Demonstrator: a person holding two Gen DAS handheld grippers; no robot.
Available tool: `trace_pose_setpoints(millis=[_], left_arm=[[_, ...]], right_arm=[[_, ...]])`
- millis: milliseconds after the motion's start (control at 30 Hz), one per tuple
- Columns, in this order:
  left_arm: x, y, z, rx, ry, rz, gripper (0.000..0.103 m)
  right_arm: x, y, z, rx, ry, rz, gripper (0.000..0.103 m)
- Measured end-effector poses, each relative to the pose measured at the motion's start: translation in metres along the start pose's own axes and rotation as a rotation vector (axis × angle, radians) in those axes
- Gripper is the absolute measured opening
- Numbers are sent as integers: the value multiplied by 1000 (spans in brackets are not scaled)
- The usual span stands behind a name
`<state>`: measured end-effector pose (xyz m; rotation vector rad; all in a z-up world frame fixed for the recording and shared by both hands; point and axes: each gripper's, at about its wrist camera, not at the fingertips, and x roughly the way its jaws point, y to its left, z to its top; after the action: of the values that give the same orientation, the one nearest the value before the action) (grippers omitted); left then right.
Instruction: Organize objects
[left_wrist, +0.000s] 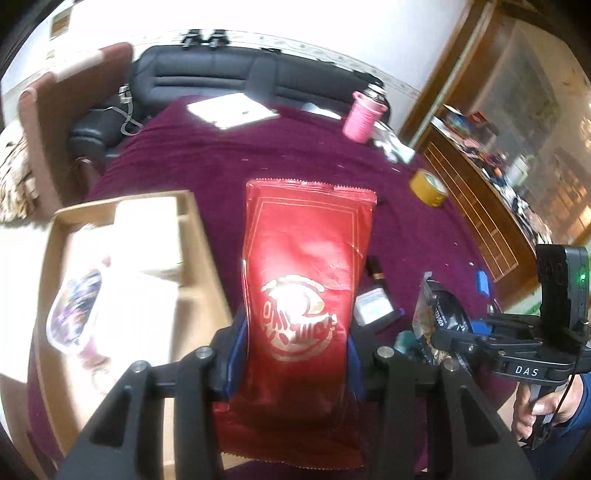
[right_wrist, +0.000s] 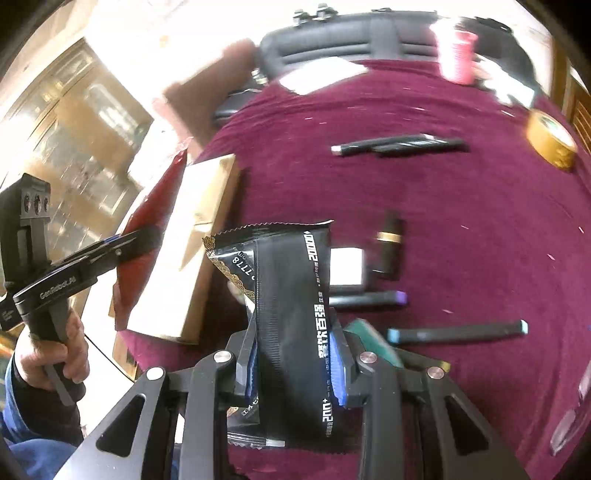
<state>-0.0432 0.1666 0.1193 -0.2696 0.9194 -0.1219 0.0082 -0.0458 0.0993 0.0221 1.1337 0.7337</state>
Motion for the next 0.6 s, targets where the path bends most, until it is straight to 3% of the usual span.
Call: trace_pose_setpoints(millis=[400, 600], left_arm=[[-36, 94, -44, -194, -14, 102, 44], [-38, 119, -63, -244, -10, 140, 44]], right_arm=[[49, 80, 24, -151, 82, 63, 34], [78, 116, 34, -208, 123, 73, 34]])
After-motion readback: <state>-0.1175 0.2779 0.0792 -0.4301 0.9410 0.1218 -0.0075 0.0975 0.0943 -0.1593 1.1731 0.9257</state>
